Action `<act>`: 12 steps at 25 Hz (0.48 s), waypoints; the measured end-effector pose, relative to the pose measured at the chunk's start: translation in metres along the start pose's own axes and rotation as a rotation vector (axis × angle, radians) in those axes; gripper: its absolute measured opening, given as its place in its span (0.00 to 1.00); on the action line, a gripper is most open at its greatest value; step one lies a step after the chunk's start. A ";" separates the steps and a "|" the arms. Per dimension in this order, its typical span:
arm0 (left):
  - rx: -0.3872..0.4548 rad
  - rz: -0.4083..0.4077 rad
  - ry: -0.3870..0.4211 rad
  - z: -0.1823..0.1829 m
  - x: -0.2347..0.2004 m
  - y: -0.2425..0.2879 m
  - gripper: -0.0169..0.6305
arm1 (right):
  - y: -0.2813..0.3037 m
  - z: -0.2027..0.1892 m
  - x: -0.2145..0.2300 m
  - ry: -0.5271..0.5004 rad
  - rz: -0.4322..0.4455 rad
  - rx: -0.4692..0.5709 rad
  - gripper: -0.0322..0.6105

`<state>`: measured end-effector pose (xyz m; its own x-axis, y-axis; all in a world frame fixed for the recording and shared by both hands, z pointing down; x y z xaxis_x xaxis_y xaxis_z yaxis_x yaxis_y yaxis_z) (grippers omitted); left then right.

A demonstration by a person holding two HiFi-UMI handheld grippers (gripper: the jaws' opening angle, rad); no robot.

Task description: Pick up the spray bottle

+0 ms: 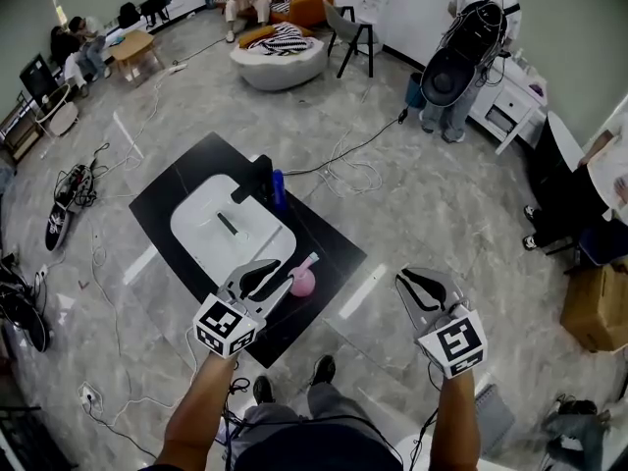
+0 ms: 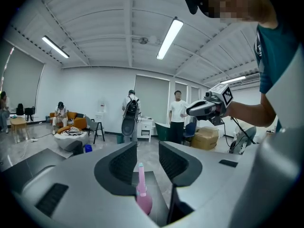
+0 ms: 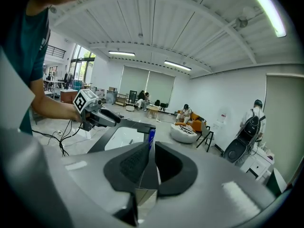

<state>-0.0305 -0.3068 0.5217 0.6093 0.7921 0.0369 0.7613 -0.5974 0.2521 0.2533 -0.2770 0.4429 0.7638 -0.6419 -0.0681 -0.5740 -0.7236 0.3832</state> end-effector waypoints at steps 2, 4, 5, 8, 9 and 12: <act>-0.006 -0.004 -0.006 -0.011 0.000 0.010 0.26 | 0.007 -0.007 0.003 0.001 0.007 -0.004 0.13; -0.012 -0.007 -0.015 -0.021 0.000 0.019 0.31 | 0.014 -0.014 0.007 0.002 0.014 -0.013 0.13; -0.017 -0.008 -0.020 -0.027 0.000 0.024 0.34 | 0.017 -0.019 0.008 0.001 0.017 -0.020 0.13; -0.029 -0.012 -0.032 -0.043 0.000 0.039 0.39 | 0.028 -0.027 0.011 0.009 0.027 -0.032 0.13; -0.033 -0.012 -0.037 -0.049 0.000 0.043 0.41 | 0.031 -0.030 0.011 0.012 0.030 -0.036 0.13; -0.045 -0.012 -0.044 -0.065 -0.002 0.058 0.44 | 0.040 -0.039 0.014 0.014 0.039 -0.049 0.13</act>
<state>-0.0018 -0.3349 0.5992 0.6098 0.7925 -0.0092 0.7589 -0.5806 0.2951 0.2524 -0.3052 0.4935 0.7451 -0.6658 -0.0396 -0.5887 -0.6845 0.4301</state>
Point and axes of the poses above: the fingertips, and each gripper's own axes: y forward along the fingers, x to its right, z out of its top, the point moved 7 cm from there along -y, backward along the fingers, and after that the axes turned 8 degrees about y, right-handed, at the moved point
